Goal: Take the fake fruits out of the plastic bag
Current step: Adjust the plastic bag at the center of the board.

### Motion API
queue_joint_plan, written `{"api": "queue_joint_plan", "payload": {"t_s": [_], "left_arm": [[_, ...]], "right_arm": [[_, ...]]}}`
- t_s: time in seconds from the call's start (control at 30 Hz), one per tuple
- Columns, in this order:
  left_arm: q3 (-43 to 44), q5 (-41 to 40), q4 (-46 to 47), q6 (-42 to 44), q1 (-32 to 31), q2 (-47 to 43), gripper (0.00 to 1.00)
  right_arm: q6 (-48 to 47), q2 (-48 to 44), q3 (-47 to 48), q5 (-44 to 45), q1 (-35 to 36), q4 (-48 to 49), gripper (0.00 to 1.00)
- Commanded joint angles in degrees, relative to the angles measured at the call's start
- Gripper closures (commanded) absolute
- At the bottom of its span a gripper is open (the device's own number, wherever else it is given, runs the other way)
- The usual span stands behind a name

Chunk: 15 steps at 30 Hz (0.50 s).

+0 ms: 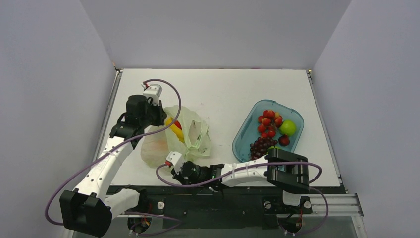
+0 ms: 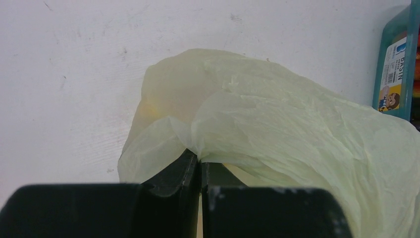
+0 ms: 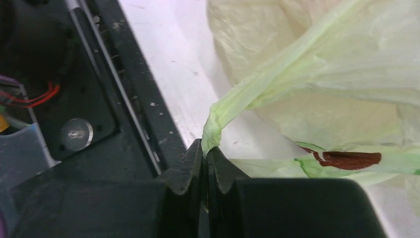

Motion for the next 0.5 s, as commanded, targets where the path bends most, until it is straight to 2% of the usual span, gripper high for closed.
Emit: {"api": "queue_joint_plan", "payload": {"t_s": [0.0, 0.1, 0.27, 0.3, 0.37, 0.47], "left_arm": [[1.42, 1.97, 6.01, -0.37, 0.59, -0.84, 1.00], [1.40, 1.81, 6.06, -0.09, 0.65, -1.08, 1.00], [1.04, 1.32, 6.36, 0.38, 0.61, -1.94, 1.00], [0.99, 1.48, 6.41, 0.57, 0.58, -1.98, 1.00], [1.05, 1.64, 6.36, 0.79, 0.51, -2.01, 1.00], [1.09, 1.76, 6.20, 1.25, 0.42, -2.12, 1.00]], "right_arm": [[1.78, -1.86, 3.67, -2.31, -1.17, 3.55, 0.91], [2.48, -4.72, 2.04, -1.16, -1.31, 2.79, 0.71], [5.50, -16.30, -5.72, 1.15, -1.93, 1.95, 0.44], [5.81, -19.62, -6.39, 1.81, -2.17, 1.29, 0.32], [6.97, -24.41, -7.99, 2.63, -2.61, -2.57, 0.24], [9.30, -29.60, -7.88, 5.15, -3.74, -8.34, 0.19]]}}
